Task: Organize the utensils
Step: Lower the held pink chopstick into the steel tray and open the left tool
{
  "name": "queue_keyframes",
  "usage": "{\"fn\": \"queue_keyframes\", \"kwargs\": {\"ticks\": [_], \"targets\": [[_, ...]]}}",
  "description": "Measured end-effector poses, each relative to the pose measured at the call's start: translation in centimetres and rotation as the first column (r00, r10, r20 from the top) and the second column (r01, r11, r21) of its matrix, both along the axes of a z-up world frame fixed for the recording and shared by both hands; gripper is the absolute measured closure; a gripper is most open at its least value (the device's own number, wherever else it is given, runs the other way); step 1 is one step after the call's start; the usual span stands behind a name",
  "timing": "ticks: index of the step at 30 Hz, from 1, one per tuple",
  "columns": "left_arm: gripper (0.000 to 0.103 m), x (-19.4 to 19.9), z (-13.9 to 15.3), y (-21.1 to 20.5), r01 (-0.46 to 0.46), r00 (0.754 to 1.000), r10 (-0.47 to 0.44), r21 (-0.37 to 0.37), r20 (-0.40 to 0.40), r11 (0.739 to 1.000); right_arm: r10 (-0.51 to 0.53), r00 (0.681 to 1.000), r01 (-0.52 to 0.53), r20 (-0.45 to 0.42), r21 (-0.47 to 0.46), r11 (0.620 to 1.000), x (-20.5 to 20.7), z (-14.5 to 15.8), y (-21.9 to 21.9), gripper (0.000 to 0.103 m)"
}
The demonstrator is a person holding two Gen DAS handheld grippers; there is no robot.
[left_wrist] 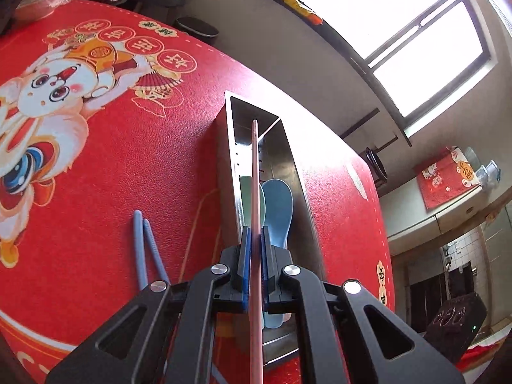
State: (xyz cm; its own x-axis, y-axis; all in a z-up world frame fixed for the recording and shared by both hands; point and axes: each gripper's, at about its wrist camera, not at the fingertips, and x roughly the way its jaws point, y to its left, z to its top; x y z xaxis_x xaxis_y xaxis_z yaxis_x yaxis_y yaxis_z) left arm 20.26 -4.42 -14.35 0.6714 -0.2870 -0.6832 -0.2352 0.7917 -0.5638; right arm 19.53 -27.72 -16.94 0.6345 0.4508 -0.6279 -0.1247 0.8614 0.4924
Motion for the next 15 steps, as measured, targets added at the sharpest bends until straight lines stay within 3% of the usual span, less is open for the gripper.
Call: {"fn": "queue_keyframes", "kwargs": {"ticks": [15], "targets": [[0.097, 1.20, -0.74, -0.84, -0.028, 1.000, 0.028, 0.009, -0.006, 1.000, -0.003, 1.000, 0.003, -0.026, 0.015, 1.000, 0.23, -0.41, -0.25, 0.044]]}}
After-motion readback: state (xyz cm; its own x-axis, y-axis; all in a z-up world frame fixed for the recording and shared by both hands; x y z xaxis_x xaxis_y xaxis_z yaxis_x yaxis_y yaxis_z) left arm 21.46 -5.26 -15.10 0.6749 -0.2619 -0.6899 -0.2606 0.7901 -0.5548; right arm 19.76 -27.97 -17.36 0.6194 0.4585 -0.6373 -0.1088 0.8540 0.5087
